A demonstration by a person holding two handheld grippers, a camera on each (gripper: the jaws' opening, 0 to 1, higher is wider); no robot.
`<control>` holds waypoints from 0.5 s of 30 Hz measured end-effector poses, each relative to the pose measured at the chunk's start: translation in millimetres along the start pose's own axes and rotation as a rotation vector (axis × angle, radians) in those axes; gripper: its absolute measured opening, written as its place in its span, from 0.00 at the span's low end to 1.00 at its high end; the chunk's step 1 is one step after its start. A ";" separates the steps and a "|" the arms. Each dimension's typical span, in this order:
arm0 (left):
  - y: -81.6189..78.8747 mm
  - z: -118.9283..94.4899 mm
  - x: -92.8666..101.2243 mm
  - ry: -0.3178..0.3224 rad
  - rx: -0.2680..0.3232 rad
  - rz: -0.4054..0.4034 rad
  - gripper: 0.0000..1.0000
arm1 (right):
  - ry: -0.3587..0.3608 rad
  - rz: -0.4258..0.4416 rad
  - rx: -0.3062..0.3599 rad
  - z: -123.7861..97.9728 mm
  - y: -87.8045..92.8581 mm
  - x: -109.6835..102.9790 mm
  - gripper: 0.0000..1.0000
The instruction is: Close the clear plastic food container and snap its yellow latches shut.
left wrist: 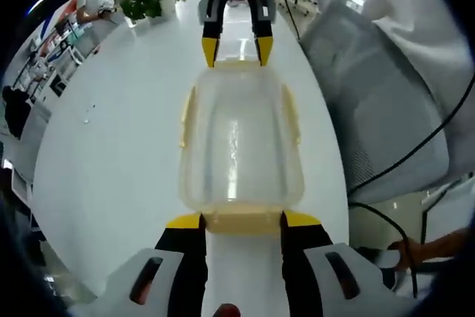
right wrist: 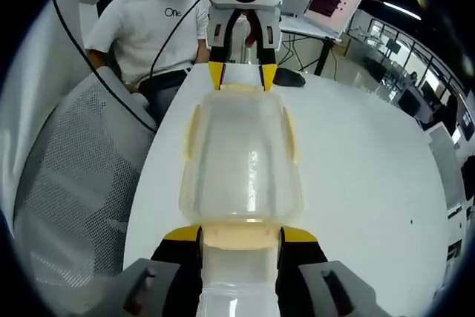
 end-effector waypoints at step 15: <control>-30.3 -8.4 -0.1 -0.017 0.010 0.003 0.36 | 0.004 -0.010 0.008 -29.5 6.3 0.6 0.36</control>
Point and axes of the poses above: the point that each gripper's makers call its tool centre point, and the gripper's own axes: z roughly forward along the fingers, x roughly to its right, y roughly out of its underside, the point moved 4 cm from there along -z, roughly backward along the fingers, and after that the axes turned 3 degrees about x, right-handed, at the moved point
